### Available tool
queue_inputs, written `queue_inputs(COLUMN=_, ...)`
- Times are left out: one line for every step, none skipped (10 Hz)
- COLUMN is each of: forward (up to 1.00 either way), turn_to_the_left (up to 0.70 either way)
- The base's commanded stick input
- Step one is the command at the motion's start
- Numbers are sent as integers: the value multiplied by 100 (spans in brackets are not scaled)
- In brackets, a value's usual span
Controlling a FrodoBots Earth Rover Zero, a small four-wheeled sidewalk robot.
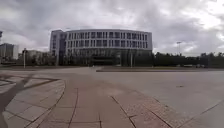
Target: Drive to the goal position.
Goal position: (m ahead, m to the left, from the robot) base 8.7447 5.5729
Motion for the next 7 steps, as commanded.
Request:
queue_inputs(forward=70, turn_to_the_left=0)
queue_inputs(forward=70, turn_to_the_left=0)
queue_inputs(forward=70, turn_to_the_left=0)
queue_inputs(forward=70, turn_to_the_left=0)
queue_inputs(forward=70, turn_to_the_left=0)
queue_inputs(forward=70, turn_to_the_left=0)
queue_inputs(forward=70, turn_to_the_left=0)
